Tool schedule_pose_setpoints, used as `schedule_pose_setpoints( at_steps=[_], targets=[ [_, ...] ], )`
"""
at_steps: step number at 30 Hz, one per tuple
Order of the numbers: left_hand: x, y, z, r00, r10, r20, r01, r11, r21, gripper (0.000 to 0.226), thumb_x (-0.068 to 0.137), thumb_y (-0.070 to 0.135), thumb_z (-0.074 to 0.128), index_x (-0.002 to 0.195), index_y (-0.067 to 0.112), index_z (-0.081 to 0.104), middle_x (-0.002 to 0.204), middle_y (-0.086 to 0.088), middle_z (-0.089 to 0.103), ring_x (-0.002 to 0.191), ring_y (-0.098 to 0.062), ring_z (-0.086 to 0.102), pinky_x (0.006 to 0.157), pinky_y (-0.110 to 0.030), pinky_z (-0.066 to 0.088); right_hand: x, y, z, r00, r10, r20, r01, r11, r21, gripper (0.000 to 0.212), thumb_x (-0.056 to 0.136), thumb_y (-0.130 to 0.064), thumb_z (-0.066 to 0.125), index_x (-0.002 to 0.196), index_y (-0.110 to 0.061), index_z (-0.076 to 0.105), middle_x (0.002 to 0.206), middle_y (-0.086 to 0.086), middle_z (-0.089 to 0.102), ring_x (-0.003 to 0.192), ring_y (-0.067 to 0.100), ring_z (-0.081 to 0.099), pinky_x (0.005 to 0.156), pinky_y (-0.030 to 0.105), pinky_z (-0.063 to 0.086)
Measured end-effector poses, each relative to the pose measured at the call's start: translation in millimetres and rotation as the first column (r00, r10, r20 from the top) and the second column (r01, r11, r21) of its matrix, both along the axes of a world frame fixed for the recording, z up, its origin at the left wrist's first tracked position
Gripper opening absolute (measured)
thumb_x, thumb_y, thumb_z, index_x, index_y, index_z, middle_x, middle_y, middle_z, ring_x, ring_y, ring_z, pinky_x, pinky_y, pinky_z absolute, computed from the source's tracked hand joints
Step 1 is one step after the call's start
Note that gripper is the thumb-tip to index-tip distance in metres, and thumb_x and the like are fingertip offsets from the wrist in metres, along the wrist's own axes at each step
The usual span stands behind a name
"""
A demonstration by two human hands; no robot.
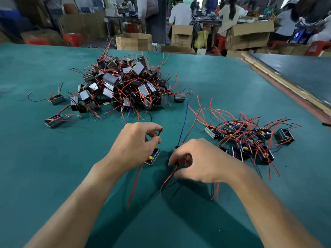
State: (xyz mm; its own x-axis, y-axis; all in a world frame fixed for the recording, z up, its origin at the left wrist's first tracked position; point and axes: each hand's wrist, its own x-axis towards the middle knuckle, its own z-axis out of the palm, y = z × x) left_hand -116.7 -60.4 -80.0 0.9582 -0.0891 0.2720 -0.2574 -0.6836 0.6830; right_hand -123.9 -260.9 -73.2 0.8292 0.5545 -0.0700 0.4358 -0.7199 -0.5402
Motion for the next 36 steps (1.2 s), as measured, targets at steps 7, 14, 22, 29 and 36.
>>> schedule_pose_setpoints(
  at_steps=[7,14,22,29,36],
  targets=[
    [5.5,2.6,3.1,0.98,-0.075,-0.185,0.038,0.98,-0.197,0.019,0.094,0.012,0.059,0.083,0.021,0.072,0.072,0.005,0.073,0.051,-0.008,0.057,0.054,-0.021,0.047,4.6,-0.5,-2.2,0.992,-0.097,0.081,0.089,0.991,0.103,0.008,0.082,-0.044,0.075,0.082,-0.036,0.075,0.089,-0.013,0.062,0.074,0.002,0.059,0.07,0.021,0.045],
    [4.1,5.3,8.1,0.954,-0.117,-0.277,0.021,0.945,-0.326,0.023,0.096,0.007,0.056,0.08,0.013,0.071,0.069,0.002,0.071,0.05,-0.009,0.055,0.047,-0.017,0.043,7.8,-0.6,-6.2,0.985,-0.115,0.127,0.099,0.987,0.127,0.023,0.089,-0.042,0.066,0.081,-0.021,0.073,0.065,0.004,0.06,0.061,0.018,0.052,0.063,0.038,0.047],
    [2.8,5.1,10.9,0.942,-0.109,-0.319,0.007,0.952,-0.305,0.02,0.093,0.008,0.059,0.076,0.012,0.069,0.066,0.001,0.07,0.053,-0.012,0.056,0.053,-0.025,0.045,7.7,-1.6,-5.3,0.978,-0.153,0.144,0.14,0.986,0.096,0.016,0.084,-0.044,0.071,0.091,-0.031,0.074,0.072,-0.015,0.07,0.063,0.001,0.059,0.063,0.022,0.045],
    [2.9,5.5,10.5,0.947,-0.128,-0.294,0.032,0.95,-0.31,0.018,0.093,0.005,0.059,0.078,0.011,0.066,0.065,0.002,0.071,0.049,-0.011,0.058,0.051,-0.025,0.045,1.7,7.8,-4.6,0.975,-0.122,0.185,0.071,0.962,0.263,0.015,0.083,-0.045,0.066,0.089,-0.032,0.072,0.076,-0.029,0.065,0.051,0.003,0.051,0.053,0.011,0.034],
    [2.0,4.2,9.9,0.944,-0.164,-0.287,0.062,0.941,-0.332,0.018,0.089,-0.003,0.057,0.085,0.015,0.057,0.063,-0.003,0.067,0.049,-0.017,0.053,0.049,-0.023,0.045,4.6,6.1,-7.0,0.969,-0.189,0.159,0.123,0.927,0.354,0.007,0.089,-0.02,0.067,0.088,-0.025,0.072,0.062,-0.018,0.067,0.047,0.004,0.051,0.055,0.014,0.037]
  ],
)
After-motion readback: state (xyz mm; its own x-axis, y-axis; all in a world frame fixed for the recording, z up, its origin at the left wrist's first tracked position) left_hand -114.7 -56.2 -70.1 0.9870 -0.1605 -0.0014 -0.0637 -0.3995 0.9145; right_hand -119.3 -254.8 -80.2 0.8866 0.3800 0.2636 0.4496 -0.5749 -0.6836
